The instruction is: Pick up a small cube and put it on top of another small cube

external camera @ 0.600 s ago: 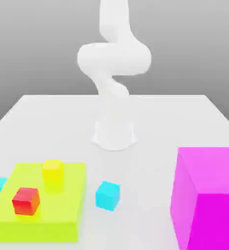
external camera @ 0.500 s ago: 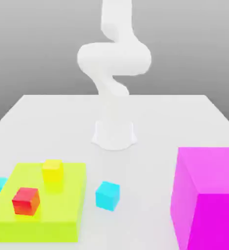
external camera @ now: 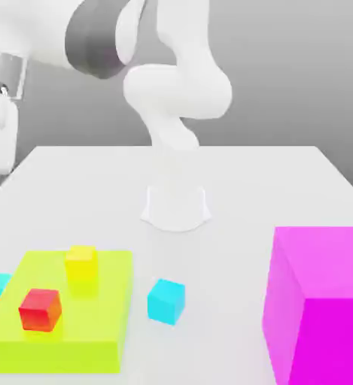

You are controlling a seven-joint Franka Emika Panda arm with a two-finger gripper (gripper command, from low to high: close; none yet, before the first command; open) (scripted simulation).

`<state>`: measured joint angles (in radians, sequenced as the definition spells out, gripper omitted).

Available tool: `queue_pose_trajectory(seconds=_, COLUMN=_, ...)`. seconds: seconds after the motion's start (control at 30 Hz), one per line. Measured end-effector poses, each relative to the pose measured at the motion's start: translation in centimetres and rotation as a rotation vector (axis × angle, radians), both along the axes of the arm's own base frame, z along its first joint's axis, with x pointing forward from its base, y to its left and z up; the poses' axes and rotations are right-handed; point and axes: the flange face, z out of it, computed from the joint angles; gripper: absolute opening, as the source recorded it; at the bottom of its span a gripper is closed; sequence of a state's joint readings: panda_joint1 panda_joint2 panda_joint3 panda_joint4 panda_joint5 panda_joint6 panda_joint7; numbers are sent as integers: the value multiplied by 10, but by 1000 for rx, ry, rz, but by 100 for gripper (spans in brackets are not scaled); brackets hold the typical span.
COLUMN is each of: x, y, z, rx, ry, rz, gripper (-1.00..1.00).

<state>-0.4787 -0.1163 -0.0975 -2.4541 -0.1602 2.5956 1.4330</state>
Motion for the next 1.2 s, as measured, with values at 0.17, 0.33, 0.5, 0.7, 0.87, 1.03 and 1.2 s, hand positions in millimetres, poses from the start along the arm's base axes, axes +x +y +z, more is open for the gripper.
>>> queue_pose_trajectory(seconds=0.17, x=-53, y=-57, z=-87, rx=112, ry=64, rz=-279, gripper=0)
queue_pose_trajectory(seconds=0.33, x=-99, y=-75, z=-167, rx=229, ry=113, rz=-498, gripper=0)
queue_pose_trajectory(seconds=0.5, x=-107, y=-78, z=-230, rx=247, ry=120, rz=-535, gripper=0)
queue_pose_trajectory(seconds=0.7, x=-108, y=-77, z=-238, rx=246, ry=119, rz=-536, gripper=-100)
queue_pose_trajectory(seconds=0.87, x=-107, y=-78, z=-208, rx=248, ry=118, rz=-537, gripper=-100)
queue_pose_trajectory(seconds=1.03, x=-64, y=-49, z=-142, rx=250, ry=113, rz=-563, gripper=-100)
queue_pose_trajectory(seconds=1.2, x=21, y=58, z=-70, rx=250, ry=115, rz=-555, gripper=-100)
